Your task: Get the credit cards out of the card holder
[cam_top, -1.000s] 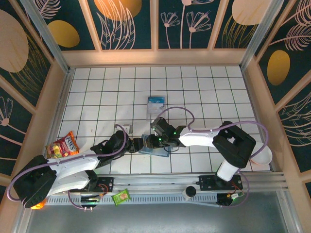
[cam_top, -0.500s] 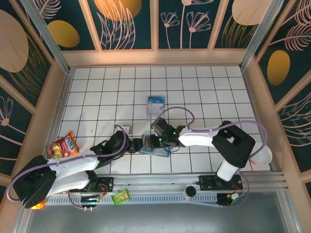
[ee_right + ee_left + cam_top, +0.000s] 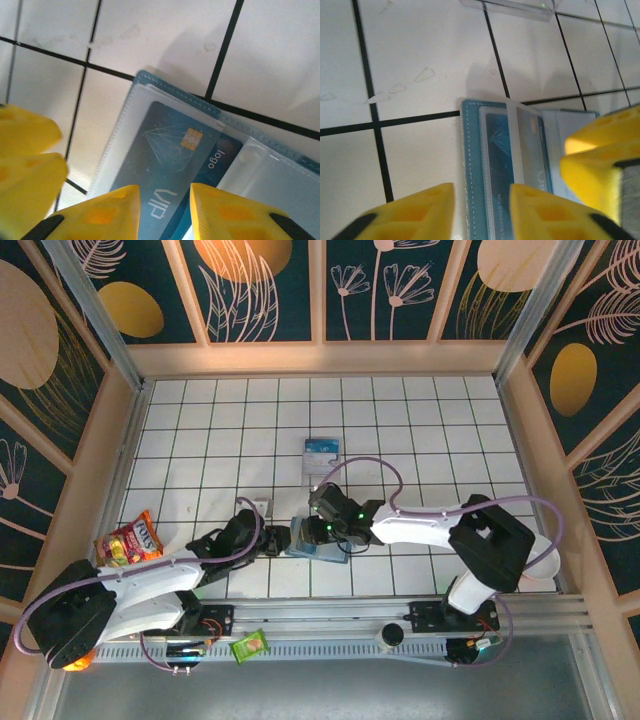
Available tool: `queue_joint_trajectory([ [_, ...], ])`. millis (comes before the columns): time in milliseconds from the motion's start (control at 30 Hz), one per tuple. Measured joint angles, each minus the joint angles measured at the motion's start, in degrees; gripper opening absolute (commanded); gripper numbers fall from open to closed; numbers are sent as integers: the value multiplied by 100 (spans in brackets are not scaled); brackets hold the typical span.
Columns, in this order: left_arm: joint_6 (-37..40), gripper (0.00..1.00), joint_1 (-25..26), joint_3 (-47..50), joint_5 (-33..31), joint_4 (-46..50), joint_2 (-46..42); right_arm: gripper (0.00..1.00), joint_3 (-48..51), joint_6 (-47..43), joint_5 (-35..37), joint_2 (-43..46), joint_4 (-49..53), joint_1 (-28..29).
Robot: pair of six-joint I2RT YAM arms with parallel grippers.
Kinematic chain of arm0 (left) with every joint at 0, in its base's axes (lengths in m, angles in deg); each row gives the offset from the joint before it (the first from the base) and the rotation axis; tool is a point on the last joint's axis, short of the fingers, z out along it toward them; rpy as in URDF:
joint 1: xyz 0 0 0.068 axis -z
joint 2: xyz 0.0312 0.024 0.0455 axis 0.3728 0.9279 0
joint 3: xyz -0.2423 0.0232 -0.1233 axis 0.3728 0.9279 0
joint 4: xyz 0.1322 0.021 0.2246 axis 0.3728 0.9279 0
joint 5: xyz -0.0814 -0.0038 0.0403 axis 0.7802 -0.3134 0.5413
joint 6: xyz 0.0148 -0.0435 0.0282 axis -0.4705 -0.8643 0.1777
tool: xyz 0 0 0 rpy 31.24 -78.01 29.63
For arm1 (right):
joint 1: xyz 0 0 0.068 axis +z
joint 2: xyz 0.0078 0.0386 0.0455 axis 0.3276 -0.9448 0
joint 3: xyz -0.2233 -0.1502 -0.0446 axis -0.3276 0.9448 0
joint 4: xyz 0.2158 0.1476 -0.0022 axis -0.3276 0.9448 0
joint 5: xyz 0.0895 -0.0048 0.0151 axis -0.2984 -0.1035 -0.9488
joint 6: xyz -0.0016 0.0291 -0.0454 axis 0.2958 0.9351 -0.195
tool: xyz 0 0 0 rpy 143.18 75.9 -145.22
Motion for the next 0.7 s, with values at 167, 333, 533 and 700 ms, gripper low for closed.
queue_joint_trajectory([
  [167,74,17,0,-232,243,-109,295,27,85,4,20,315,-26,-175],
  [333,101,15,0,-433,317,-181,459,26,332,22,20,459,-7,-280],
  [533,142,12,2,-590,575,-293,560,26,404,24,17,461,-4,-286],
  [700,140,8,72,-695,841,-516,1143,26,448,24,13,463,-7,-302],
])
